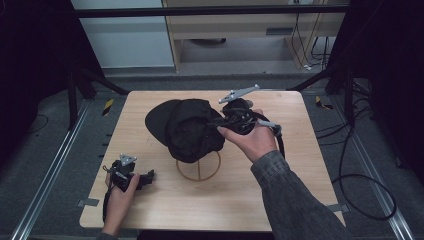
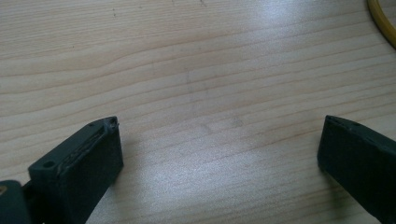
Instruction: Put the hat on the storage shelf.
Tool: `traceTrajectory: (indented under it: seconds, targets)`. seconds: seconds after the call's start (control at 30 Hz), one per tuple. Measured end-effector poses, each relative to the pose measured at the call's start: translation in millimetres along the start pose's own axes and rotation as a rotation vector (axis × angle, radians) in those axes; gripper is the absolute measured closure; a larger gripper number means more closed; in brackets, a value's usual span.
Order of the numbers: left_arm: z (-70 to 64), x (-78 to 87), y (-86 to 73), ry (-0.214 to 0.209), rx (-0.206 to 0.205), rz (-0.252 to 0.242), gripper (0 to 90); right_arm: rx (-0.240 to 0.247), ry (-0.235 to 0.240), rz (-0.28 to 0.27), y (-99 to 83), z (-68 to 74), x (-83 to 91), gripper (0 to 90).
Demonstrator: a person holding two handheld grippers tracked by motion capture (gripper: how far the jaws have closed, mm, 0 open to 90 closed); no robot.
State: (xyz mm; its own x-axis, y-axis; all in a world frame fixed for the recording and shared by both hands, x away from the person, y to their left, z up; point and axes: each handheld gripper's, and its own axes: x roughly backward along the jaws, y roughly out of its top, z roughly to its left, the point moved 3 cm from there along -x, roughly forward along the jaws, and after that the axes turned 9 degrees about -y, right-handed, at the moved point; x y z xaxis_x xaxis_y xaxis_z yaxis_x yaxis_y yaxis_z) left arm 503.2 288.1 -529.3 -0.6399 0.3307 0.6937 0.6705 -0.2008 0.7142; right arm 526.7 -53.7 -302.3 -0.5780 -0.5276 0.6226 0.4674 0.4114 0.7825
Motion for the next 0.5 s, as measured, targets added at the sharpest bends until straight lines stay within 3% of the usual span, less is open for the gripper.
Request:
traceTrajectory:
  seconds: [0.5]
  targets:
    - [-0.1, 0.0, 0.0, 0.0, 0.001, 0.0, 0.0, -0.019, 0.012, -0.016, 0.2, -4.2, 7.5, 71.0]
